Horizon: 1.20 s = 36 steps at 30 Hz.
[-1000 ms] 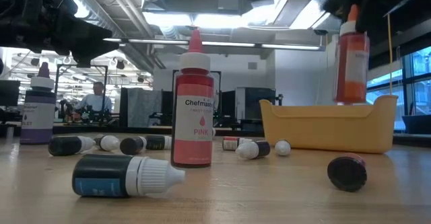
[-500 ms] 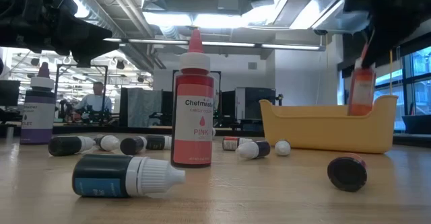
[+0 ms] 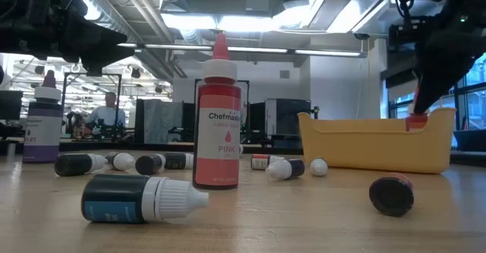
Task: Pick & Place food coloring
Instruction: Put the large orange food coloring bottle in the yellow bin, then put the small purple food coloring bottle in the yellow bin
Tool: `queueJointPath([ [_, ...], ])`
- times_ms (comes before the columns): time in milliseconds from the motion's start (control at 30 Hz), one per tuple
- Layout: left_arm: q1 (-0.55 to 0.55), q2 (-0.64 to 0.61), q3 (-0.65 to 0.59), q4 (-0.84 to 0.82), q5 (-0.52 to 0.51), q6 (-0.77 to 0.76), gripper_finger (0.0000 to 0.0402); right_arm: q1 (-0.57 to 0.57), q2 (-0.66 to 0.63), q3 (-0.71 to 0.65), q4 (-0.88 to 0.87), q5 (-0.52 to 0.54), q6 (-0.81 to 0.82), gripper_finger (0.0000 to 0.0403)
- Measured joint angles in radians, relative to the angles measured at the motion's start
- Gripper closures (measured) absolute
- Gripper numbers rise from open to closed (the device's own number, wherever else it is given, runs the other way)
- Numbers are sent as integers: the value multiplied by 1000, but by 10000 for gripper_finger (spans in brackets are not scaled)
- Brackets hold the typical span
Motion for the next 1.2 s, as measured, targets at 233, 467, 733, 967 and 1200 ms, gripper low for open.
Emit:
queueJointPath([
  [233,0,0,0,0,0,0,190,-7,2,-3,-7,14,-38,188],
  [467,-1,0,0,0,0,0,190,-7,2,9,-4,14,-103,167],
  [733,-1,0,0,0,0,0,190,-7,2,108,-5,16,-166,165],
  [967,-1,0,0,0,0,0,190,4,9,168,270,-18,-404,165],
  [1200,-1,0,0,1,0,0,190,31,126,169,527,-88,-639,176],
])
